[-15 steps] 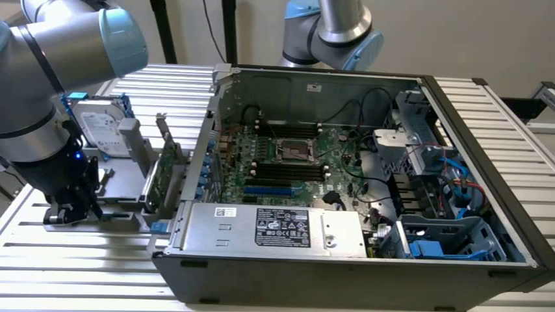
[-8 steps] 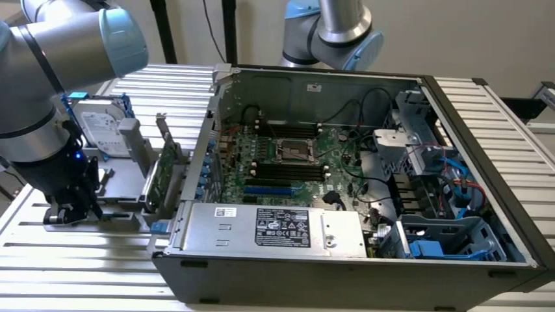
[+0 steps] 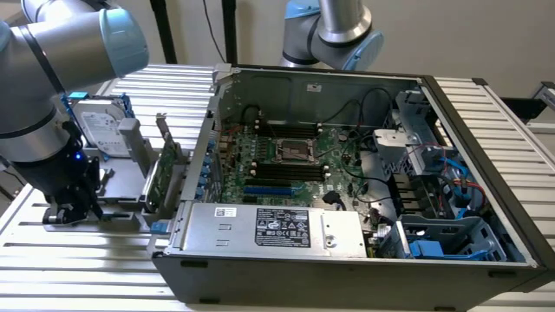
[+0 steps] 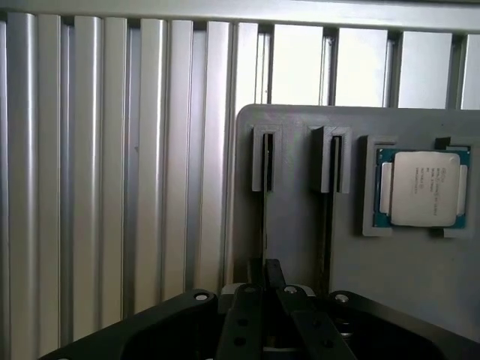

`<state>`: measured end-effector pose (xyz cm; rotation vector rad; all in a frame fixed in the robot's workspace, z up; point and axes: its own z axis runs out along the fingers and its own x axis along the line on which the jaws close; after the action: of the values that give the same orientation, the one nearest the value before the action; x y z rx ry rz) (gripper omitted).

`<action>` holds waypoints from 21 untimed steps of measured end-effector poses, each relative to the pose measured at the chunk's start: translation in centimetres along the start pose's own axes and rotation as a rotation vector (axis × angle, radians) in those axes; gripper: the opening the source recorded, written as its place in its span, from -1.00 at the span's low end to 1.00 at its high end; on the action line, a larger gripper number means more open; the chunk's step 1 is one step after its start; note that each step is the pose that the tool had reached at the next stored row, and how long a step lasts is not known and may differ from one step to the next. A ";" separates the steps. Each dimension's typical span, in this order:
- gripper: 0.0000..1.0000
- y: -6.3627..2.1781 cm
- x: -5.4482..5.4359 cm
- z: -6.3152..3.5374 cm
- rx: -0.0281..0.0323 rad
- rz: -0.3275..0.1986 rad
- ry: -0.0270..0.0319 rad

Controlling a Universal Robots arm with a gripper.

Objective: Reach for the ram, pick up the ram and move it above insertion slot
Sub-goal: 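Pick up the ram and move it above insertion slot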

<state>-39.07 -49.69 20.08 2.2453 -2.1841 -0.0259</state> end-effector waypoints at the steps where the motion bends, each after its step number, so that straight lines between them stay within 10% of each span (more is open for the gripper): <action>1: -0.75 0.00 0.0 0.00 -0.0001 0.007 -0.0001; 12: -0.75 0.00 0.0 -0.75 -0.0017 0.021 -0.0003; 21: -0.75 0.05 0.0 -3.54 -0.0058 0.021 -0.0003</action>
<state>-39.05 -49.68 23.62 2.2191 -2.2048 -0.0324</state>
